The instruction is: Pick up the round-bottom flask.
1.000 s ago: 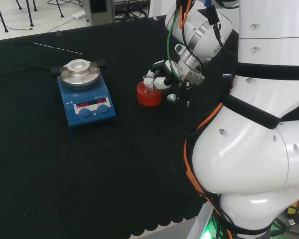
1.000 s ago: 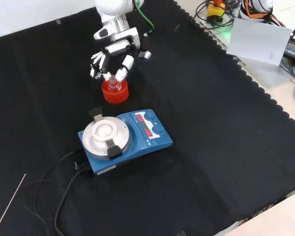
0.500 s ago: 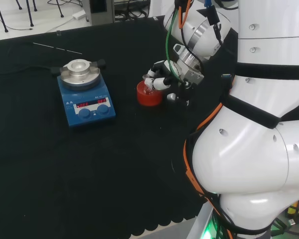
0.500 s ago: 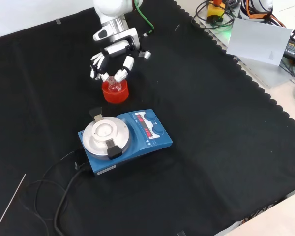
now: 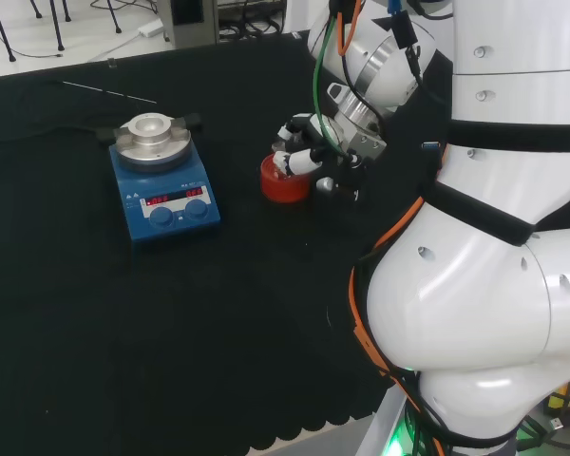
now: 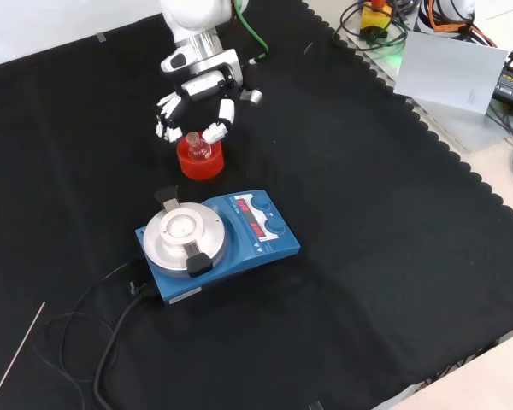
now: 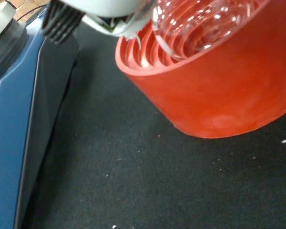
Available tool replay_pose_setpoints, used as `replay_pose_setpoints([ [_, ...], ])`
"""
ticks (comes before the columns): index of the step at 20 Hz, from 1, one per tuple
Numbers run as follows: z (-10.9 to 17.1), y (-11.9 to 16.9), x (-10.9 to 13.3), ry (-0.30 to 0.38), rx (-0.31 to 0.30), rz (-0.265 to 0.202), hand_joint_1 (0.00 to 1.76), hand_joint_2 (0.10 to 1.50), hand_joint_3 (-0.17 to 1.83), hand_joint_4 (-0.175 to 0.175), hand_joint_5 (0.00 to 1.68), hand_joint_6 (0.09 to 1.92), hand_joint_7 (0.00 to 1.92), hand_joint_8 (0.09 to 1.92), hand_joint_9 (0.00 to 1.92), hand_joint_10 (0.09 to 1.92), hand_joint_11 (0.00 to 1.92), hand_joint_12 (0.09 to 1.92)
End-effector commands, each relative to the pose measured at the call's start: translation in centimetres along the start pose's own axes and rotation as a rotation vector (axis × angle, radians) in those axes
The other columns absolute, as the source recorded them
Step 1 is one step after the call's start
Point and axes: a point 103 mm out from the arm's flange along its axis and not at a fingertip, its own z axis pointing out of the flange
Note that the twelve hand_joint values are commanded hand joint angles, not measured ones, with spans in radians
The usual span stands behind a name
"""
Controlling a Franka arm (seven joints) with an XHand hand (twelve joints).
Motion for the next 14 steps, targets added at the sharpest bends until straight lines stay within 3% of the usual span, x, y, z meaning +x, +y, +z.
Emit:
replay_pose_setpoints([
  [1, 0.46, 0.08, 0.36, -0.009, 0.002, -0.002, 0.96, 0.58, 0.82, -0.01, 0.51, 0.86, 0.35, 0.54, 0.52, 0.54, 0.07, 1.36],
  [8, 0.49, 0.35, 0.28, 0.0, -0.009, 0.004, 0.95, 0.59, 0.81, 0.0, 0.65, 0.88, 0.35, 0.55, 0.51, 0.55, 0.06, 1.36],
  [11, 0.72, 0.3, 0.43, -0.02, -0.024, -0.013, 0.93, 0.63, 0.78, 0.002, 0.8, 0.88, 0.36, 0.56, 0.53, 0.56, 0.08, 1.36],
  [13, 0.67, 0.3, 0.5, -0.028, -0.032, -0.019, 0.99, 0.83, 0.49, 0.115, 0.93, 0.97, 0.38, 0.57, 0.54, 0.57, 0.09, 1.36],
  [14, 0.59, 0.33, 0.57, -0.029, -0.032, -0.021, 1.01, 0.88, 0.4, 0.145, 0.99, 0.96, 0.39, 0.57, 0.56, 0.57, 0.11, 1.36],
])
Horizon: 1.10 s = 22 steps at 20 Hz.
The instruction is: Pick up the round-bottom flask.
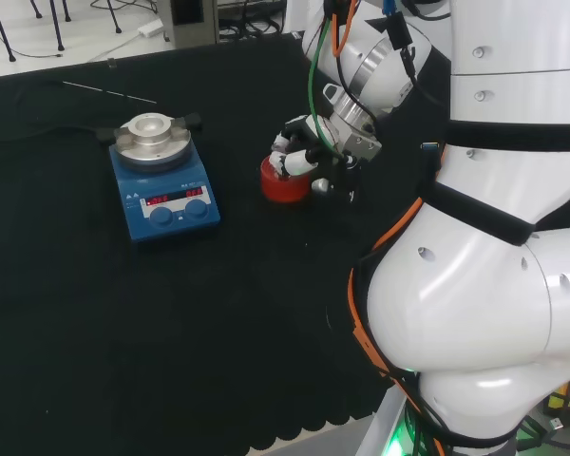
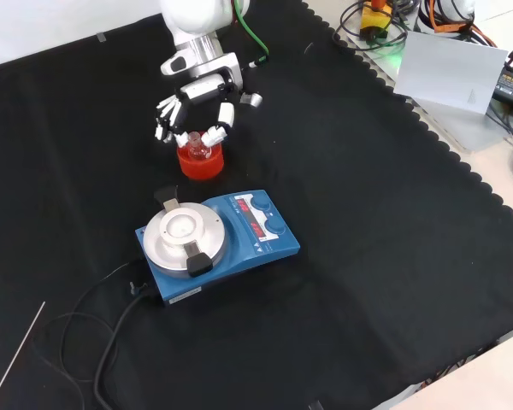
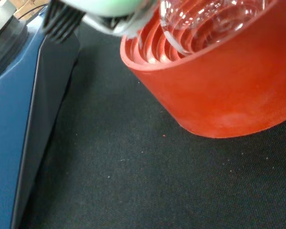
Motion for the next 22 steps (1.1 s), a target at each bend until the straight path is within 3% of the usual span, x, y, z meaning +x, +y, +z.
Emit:
replay_pose_setpoints([
  [1, 0.0, 0.0, 0.4, -0.021, -0.022, -0.017, 1.03, 0.9, 0.35, 0.161, 1.02, 0.94, 0.41, 0.57, 0.57, 0.56, 0.13, 1.35],
  [12, -1.0, -0.1, 1.2, -0.013, -0.056, -0.007, 1.09, 0.68, 0.75, 0.175, 1.13, 0.96, 0.5, 0.53, 0.7, 0.49, 0.25, 1.32],
  [22, -6.8, -1.6, 4.4, -0.04, -0.086, -0.013, 1.1, 0.65, 0.79, 0.154, 1.14, 0.97, 0.51, 0.53, 0.71, 0.49, 0.27, 1.32],
])
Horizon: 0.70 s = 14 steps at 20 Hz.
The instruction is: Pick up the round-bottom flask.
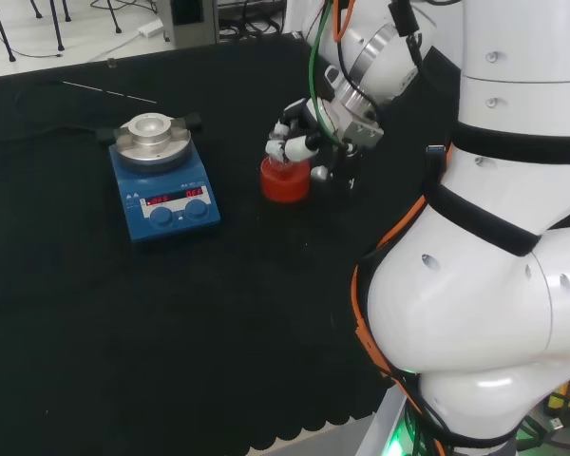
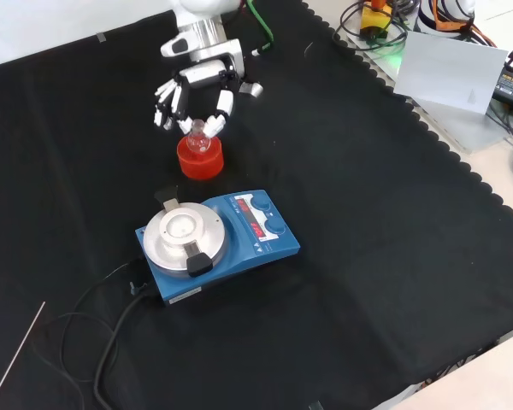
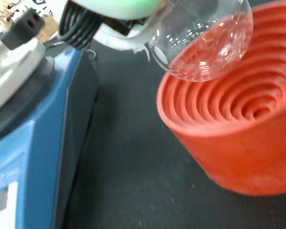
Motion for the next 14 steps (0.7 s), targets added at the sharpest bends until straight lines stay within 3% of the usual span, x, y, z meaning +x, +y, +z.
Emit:
replay_pose_setpoints([
  [1, -3.9, -1.2, 2.2, -0.011, -0.005, 0.005, 1.1, 0.65, 0.79, 0.153, 1.14, 0.97, 0.51, 0.53, 0.71, 0.49, 0.27, 1.32],
  [4, -5.2, -1.5, 3.2, 0.014, -0.009, 0.018, 1.1, 0.64, 0.8, 0.144, 1.14, 0.97, 0.51, 0.53, 0.72, 0.49, 0.28, 1.32],
  [14, -7.1, -2.0, 6.3, 0.018, -0.024, -0.025, 1.11, 0.63, 0.83, 0.127, 1.15, 0.96, 0.53, 0.53, 0.72, 0.49, 0.28, 1.32],
])
